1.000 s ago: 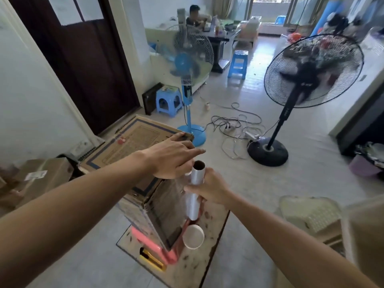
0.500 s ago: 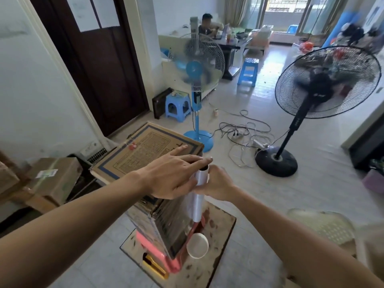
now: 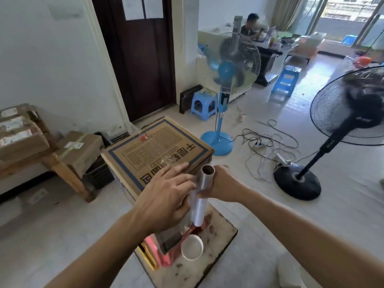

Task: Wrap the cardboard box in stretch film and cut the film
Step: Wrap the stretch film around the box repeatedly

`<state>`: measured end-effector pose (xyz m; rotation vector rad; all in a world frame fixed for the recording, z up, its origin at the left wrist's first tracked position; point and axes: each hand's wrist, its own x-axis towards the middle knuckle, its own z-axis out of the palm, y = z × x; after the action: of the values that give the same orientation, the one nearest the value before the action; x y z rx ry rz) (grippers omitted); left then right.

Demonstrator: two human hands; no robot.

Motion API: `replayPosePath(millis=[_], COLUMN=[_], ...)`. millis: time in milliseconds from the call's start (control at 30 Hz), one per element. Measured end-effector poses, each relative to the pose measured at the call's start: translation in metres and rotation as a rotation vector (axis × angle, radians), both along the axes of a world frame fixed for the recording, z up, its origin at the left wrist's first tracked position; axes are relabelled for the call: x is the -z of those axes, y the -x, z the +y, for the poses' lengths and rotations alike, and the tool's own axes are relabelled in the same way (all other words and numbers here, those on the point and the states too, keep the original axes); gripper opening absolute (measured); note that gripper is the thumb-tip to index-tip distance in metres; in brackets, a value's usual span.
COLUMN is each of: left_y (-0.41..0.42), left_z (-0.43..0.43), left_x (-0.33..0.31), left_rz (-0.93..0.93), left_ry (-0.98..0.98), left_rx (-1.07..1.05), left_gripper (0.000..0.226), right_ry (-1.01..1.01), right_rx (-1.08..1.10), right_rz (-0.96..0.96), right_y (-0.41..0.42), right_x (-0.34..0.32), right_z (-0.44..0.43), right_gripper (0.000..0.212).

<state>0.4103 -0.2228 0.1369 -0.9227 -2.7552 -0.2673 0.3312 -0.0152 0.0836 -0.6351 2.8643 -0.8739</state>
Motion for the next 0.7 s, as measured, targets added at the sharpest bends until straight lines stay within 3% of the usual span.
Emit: replayPosePath(millis=[200,433,600,700], left_y=[-0.013,-0.033,-0.033,-0.031], left_z=[0.000,0.018,0.032,0.042], left_x=[-0.002,0.000,0.033,0.062], left_rz=[0.013,0.014,-0.223,-0.461], left_ry=[-0.282,-0.292,-0.468,-0.618], left_rx=[-0.113,-0.038,-0.137,-0.256], left_gripper=[0.026,0.017,0.020,0.024], right_ry=[0.041,-0.042,-0.059,0.054], right_rx=[-0.048,-0.064,-0.057,-0.052], right_rz=[0.001,0.021,0.031,0.015], right_y=[0.004,0.008,0.005,0.001], right_x=[0.000,-0.004,-0.007,-0.008], right_z=[0.004,0.002,0.000,-0.001], right_gripper=[0.035,0.049,0.045,0.040])
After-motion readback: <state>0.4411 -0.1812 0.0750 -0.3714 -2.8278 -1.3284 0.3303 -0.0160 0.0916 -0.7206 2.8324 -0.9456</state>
